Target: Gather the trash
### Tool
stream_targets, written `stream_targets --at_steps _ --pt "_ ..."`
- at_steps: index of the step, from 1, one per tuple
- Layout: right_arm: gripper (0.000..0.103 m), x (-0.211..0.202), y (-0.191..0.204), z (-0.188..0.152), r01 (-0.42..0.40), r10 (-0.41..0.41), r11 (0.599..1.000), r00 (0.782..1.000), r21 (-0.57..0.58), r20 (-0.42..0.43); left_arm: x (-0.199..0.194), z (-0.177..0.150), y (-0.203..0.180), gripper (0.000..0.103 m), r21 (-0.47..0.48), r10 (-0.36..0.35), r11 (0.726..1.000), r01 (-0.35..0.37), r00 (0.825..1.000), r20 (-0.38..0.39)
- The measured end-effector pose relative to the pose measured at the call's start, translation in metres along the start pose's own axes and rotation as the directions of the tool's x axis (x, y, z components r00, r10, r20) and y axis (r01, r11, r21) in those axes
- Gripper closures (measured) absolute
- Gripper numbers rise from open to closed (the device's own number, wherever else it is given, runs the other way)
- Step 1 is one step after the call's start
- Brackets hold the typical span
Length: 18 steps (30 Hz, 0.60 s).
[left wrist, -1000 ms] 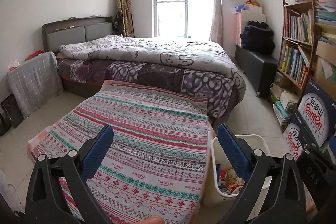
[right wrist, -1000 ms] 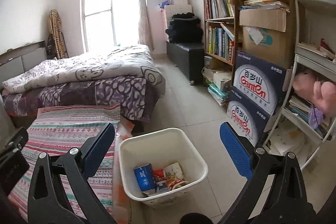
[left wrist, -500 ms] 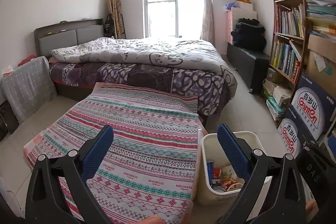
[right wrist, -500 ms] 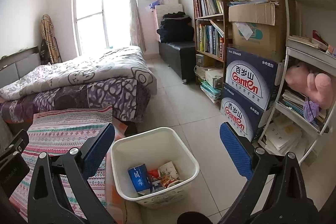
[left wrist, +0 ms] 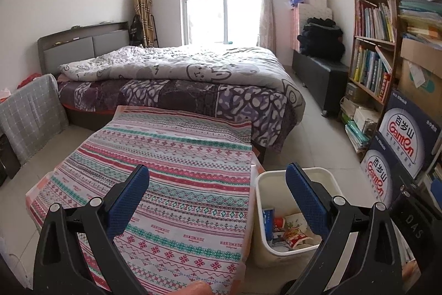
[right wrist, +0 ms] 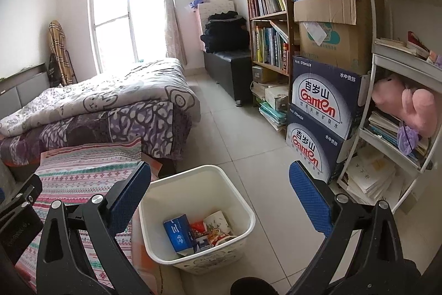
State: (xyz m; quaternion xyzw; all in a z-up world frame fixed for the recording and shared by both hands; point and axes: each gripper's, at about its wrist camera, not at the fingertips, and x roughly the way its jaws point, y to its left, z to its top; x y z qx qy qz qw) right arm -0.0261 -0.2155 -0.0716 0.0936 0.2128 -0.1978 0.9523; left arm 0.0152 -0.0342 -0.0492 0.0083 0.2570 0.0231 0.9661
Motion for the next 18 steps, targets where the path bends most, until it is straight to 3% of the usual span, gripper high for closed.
stream_targets --at_steps 18 --pt "0.007 0.010 -0.012 0.000 0.017 -0.017 1.000 1.000 0.011 -0.021 0.006 -0.002 -0.020 0.007 0.018 -0.022 1.000 0.023 1.000 -0.017"
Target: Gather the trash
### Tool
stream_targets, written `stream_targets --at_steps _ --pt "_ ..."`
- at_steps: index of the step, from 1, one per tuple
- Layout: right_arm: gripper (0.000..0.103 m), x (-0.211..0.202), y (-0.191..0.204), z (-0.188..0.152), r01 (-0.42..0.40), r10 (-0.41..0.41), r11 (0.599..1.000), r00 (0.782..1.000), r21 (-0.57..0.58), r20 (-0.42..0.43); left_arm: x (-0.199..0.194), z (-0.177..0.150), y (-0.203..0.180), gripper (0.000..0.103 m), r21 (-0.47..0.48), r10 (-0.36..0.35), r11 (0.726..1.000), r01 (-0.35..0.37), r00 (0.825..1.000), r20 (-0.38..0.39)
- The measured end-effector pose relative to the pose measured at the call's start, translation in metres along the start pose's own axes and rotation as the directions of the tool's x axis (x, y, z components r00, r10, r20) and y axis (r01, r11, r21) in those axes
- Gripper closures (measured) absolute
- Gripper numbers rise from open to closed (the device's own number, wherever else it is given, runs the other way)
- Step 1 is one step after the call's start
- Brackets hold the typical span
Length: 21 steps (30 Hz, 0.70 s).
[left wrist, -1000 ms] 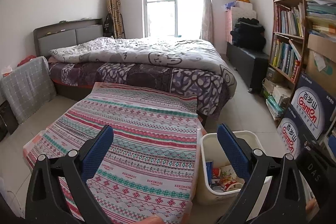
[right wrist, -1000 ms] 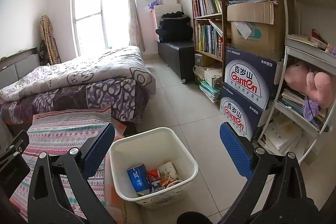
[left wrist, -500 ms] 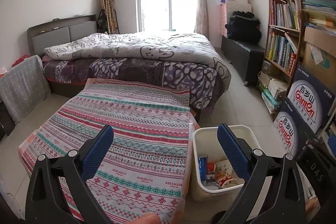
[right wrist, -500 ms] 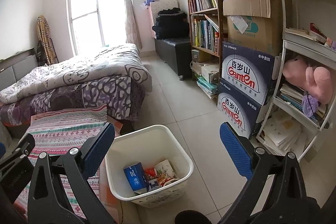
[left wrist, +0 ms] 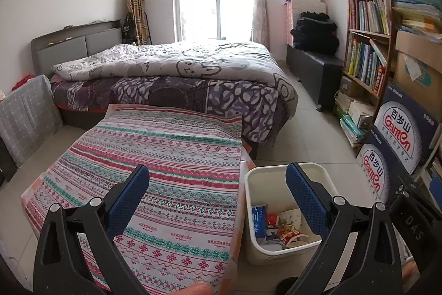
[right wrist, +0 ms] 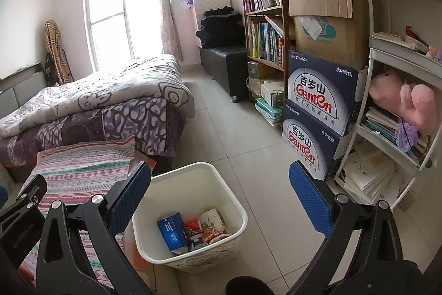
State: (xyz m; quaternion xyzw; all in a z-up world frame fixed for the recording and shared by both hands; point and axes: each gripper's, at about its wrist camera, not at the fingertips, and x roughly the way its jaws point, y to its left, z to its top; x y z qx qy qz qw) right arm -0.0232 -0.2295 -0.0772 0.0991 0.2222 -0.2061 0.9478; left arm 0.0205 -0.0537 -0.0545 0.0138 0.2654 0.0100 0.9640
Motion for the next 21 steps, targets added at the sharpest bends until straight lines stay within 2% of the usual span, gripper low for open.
stream_targets --at_steps 17,21 --pt "0.007 0.0024 -0.0035 -0.0026 -0.001 0.001 1.000 1.000 0.000 -0.012 0.0037 0.0005 -0.0028 0.007 0.000 0.011 1.000 -0.011 1.000 -0.009" --pt "0.007 0.0040 -0.0030 -0.0030 -0.026 0.026 1.000 1.000 0.004 -0.018 0.0043 -0.0001 -0.0017 0.007 -0.002 0.014 1.000 -0.014 1.000 -0.008"
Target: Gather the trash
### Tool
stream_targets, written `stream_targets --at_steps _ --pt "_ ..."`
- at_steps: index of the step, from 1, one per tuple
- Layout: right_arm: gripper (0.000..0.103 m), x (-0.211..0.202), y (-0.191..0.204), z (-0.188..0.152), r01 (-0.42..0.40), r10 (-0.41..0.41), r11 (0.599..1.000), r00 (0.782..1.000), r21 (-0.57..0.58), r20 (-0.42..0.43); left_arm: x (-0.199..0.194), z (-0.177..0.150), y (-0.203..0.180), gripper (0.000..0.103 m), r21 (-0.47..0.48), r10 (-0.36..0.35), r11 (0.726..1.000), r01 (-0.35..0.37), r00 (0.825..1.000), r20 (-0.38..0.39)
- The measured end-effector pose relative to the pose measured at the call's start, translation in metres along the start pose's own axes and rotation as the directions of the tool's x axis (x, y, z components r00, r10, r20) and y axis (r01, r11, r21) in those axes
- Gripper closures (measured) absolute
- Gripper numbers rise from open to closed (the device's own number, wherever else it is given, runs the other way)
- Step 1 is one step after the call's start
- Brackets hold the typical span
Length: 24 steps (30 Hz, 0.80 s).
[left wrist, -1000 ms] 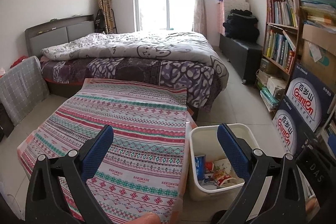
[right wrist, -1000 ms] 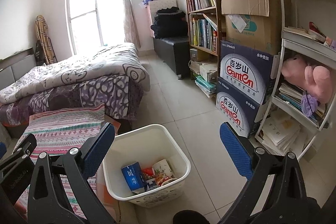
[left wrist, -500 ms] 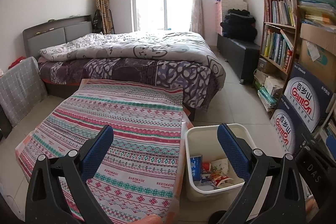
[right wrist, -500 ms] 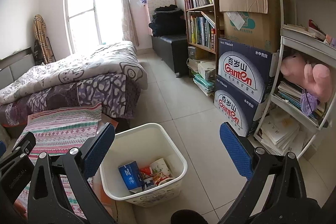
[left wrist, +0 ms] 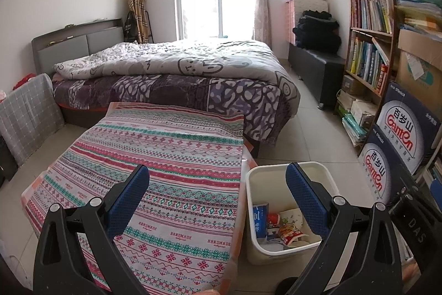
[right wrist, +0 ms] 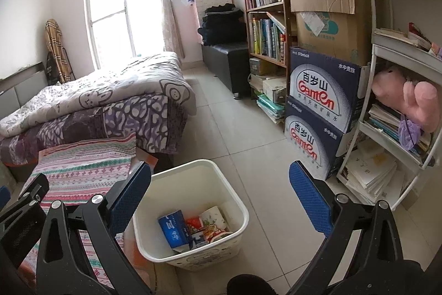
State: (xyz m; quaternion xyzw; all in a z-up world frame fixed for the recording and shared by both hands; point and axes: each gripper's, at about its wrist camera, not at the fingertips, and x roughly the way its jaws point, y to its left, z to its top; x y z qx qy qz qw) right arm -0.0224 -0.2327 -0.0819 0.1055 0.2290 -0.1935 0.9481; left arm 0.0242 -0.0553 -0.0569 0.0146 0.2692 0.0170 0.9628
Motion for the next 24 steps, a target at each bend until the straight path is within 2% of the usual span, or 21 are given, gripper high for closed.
stream_targets --at_steps 5,24 --pt "0.007 0.001 0.004 0.000 -0.034 0.034 0.999 0.999 -0.009 -0.008 0.001 0.000 0.003 0.007 -0.007 0.007 1.000 -0.007 1.000 -0.001" --pt "0.007 0.000 0.011 0.000 -0.053 0.053 0.998 0.999 -0.014 -0.004 -0.006 -0.001 0.007 0.009 -0.007 -0.021 1.000 0.021 1.000 0.023"
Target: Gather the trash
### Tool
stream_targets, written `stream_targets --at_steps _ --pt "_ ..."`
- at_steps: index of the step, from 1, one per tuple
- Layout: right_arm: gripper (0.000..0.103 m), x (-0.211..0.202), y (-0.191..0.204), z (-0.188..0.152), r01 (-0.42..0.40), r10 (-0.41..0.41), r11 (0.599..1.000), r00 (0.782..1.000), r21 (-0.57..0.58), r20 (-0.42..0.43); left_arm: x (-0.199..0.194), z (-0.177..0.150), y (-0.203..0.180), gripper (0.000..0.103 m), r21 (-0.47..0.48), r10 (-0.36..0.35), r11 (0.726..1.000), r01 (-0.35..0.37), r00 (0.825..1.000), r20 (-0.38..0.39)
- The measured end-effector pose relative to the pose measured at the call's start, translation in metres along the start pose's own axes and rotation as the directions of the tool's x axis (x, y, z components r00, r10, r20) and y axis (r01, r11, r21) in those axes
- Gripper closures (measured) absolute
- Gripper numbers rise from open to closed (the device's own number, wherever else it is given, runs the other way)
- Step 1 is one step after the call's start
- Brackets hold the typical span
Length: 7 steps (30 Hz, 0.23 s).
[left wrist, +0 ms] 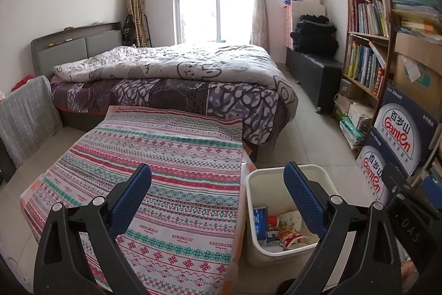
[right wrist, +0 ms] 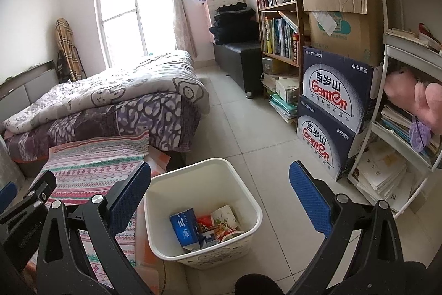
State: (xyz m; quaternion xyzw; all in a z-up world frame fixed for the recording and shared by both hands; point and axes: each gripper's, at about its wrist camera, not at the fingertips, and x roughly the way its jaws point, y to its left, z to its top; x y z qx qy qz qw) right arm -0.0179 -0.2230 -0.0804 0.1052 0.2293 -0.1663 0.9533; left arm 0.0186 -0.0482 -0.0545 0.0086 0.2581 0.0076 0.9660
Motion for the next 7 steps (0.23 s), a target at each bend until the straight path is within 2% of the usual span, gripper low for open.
stream_targets --at_steps 7 --pt "0.007 0.0000 0.0006 0.0005 0.001 -0.001 1.000 1.000 0.005 0.003 -0.0009 0.0013 0.0002 0.009 -0.001 -0.008 1.000 0.008 1.000 -0.005"
